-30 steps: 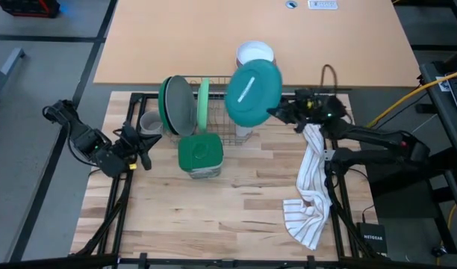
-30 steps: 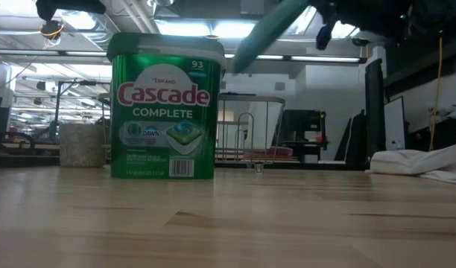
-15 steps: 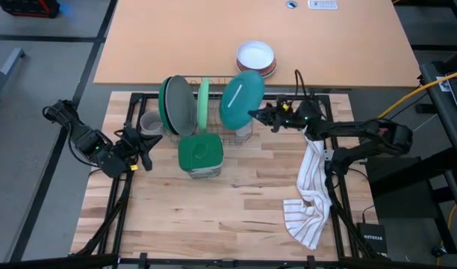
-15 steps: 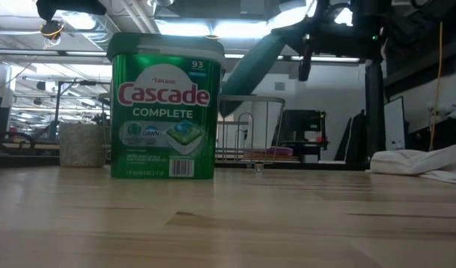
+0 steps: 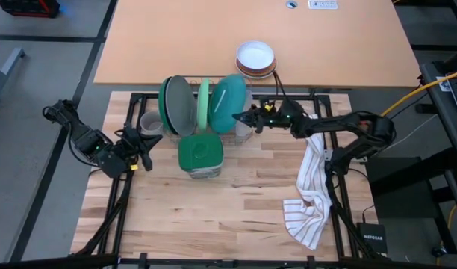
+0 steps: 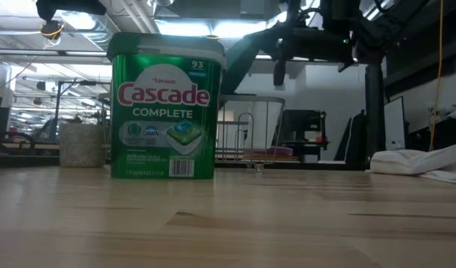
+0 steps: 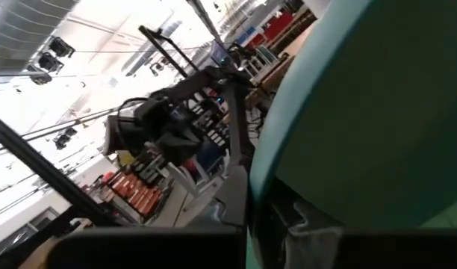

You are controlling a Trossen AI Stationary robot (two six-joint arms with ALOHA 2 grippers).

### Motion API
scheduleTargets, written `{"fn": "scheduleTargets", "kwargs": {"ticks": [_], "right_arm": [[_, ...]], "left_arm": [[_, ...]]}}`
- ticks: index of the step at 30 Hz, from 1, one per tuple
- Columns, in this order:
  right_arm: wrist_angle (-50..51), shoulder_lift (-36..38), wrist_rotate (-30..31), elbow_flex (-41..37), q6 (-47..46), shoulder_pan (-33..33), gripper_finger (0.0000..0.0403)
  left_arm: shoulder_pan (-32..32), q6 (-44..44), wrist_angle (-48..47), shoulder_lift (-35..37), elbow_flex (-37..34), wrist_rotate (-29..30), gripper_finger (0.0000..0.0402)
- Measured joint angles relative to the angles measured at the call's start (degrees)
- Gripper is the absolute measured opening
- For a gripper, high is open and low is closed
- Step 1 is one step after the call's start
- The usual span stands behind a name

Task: Sort dishes
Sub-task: Put the blue plate into the dish rack

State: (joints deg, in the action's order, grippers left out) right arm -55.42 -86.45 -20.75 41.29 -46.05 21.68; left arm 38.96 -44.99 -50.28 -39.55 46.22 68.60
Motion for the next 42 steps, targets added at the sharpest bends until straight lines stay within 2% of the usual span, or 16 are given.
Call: {"fn": "scheduleTargets", "kwargs": {"ticks": [14,22,37,42], "right_arm": [[5.09,-1.14,0.81,0.12,2.61,0.08,0.0009],[9.84,-1.14,3.44,0.12,4.52,0.08,0.0009],[11.06,-1.66,8.39,0.14,5.84,0.04,0.0010],[10.60,-3.09,8.65,0.20,6.02,0.04,0.0030]], "left_arm": [[0.01,0.37,-0.04,0.02,0.00,-0.22,0.0001],[0.02,0.34,-0.04,0.02,0.00,-0.22,0.0001],[0.00,-0.02,-0.04,0.02,0.00,-0.22,0.0001],[0.00,-0.02,-0.04,0.02,0.00,-0.22,0.0001]]}}
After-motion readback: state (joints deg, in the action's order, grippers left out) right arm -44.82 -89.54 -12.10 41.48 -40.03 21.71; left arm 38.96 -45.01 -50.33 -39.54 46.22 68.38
